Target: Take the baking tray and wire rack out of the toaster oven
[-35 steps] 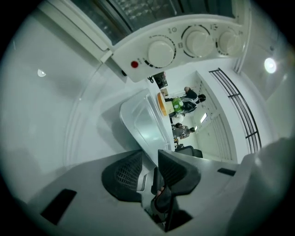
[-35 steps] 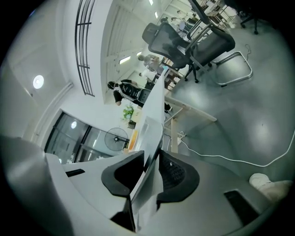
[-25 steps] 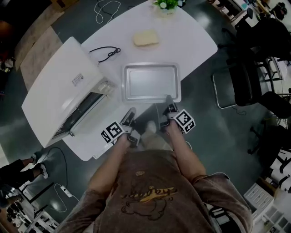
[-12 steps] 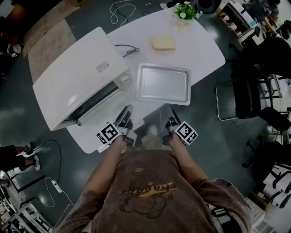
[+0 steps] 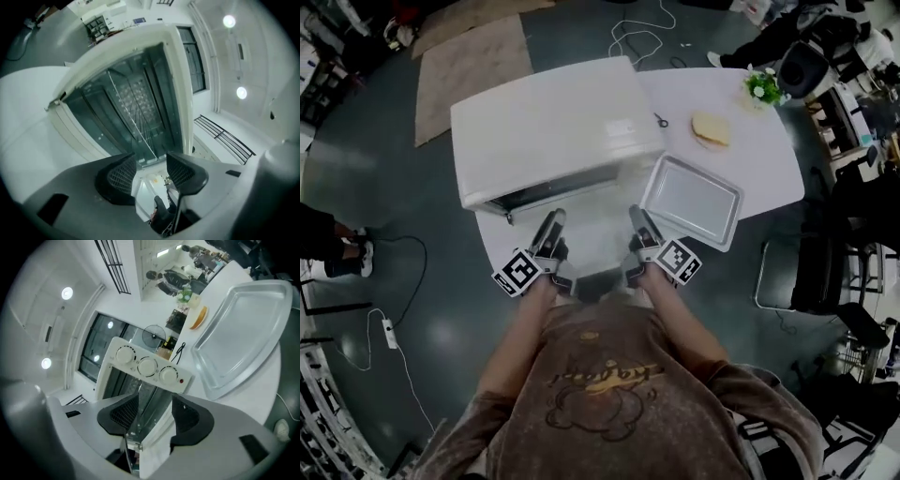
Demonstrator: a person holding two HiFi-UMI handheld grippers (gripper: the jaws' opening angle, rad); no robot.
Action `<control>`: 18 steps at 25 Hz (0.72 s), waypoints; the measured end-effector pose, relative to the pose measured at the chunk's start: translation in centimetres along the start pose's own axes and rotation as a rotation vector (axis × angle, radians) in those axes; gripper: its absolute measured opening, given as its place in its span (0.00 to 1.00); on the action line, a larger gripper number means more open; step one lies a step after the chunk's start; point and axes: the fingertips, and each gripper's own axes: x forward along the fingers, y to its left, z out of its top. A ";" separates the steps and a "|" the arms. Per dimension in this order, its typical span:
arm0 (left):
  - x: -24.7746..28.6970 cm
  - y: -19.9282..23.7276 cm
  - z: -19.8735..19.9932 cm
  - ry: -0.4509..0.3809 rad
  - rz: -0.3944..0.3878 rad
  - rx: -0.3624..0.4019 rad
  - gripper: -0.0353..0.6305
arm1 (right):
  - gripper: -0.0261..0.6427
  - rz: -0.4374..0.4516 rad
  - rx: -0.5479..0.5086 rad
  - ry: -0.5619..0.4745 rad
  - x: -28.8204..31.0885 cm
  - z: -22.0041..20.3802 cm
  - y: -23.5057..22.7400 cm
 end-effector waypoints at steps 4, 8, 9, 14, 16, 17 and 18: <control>-2.3 1.9 4.0 -0.121 0.055 -0.018 0.32 | 0.33 0.056 -0.011 0.070 3.8 -2.0 2.6; -3.4 4.1 7.3 -0.225 0.102 -0.038 0.32 | 0.33 0.082 -0.005 0.102 6.9 -3.1 4.1; -3.4 4.6 7.9 -0.243 0.114 -0.045 0.32 | 0.33 0.082 -0.001 0.106 7.6 -3.1 4.2; -2.0 6.1 10.3 -0.295 0.136 -0.061 0.32 | 0.33 0.080 0.013 0.101 10.7 -2.9 4.5; -1.4 6.8 11.2 -0.310 0.140 -0.071 0.32 | 0.33 0.082 0.020 0.088 11.9 -2.7 4.8; -1.2 7.1 11.6 -0.316 0.142 -0.076 0.32 | 0.33 0.082 0.022 0.080 12.4 -2.5 4.9; -0.9 7.3 12.0 -0.322 0.144 -0.079 0.32 | 0.33 0.081 0.025 0.074 12.9 -2.3 5.0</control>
